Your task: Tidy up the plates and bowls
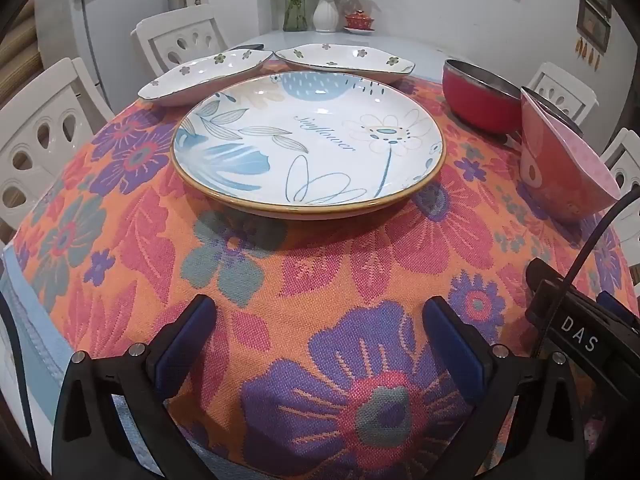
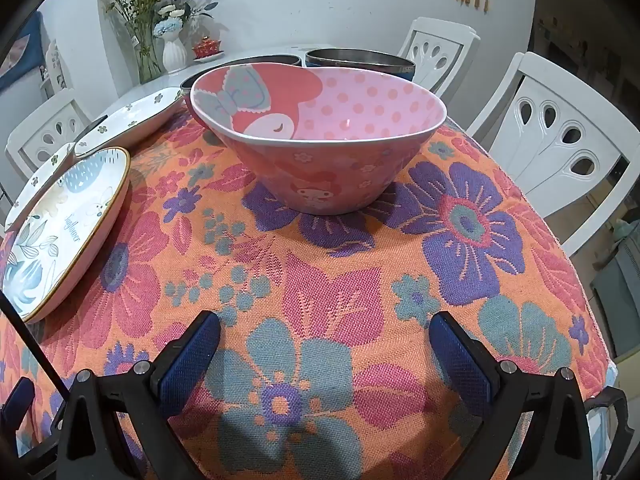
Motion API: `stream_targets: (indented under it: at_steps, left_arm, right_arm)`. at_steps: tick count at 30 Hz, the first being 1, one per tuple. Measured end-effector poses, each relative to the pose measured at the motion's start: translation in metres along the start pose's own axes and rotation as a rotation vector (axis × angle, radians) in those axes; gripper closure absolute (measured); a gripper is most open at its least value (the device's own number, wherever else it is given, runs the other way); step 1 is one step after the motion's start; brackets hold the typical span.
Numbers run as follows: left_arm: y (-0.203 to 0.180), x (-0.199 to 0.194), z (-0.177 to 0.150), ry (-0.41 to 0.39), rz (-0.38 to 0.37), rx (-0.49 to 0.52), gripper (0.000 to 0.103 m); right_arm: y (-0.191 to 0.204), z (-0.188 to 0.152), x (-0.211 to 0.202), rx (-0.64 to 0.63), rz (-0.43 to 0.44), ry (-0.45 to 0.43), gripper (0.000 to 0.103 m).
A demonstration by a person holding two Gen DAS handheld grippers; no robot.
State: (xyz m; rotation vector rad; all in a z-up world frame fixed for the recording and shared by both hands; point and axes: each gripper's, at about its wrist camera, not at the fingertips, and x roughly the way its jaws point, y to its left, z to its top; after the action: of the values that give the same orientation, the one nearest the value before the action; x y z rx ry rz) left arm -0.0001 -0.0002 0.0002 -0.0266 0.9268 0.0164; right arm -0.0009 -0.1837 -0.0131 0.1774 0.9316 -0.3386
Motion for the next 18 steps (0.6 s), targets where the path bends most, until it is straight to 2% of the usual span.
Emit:
stream_targets:
  at_steps: [4, 7, 10, 14, 18]
  left_arm:
    - [0.0, -0.004, 0.002, 0.059, -0.032, 0.065, 0.0]
    - [0.005, -0.015, -0.002, 0.14, -0.066, 0.136, 0.0]
    - [0.021, -0.036, -0.006, 0.172, -0.043, 0.155, 0.001]
    - [0.06, -0.071, -0.001, 0.141, -0.01, 0.105, 0.001]
    - [0.094, -0.11, 0.024, 0.036, 0.052, 0.044, 0.001]
  right_arm:
    - [0.001, -0.002, -0.003, -0.005, 0.0, 0.017, 0.0]
    - [0.001, -0.003, -0.009, -0.024, 0.018, 0.132, 0.0]
    - [-0.004, -0.009, -0.013, -0.023, 0.042, 0.202, 0.0]
    - [-0.004, -0.01, -0.015, -0.073, 0.055, 0.281, 0.0]
    - [-0.002, 0.001, -0.015, -0.075, 0.078, 0.382, 0.0]
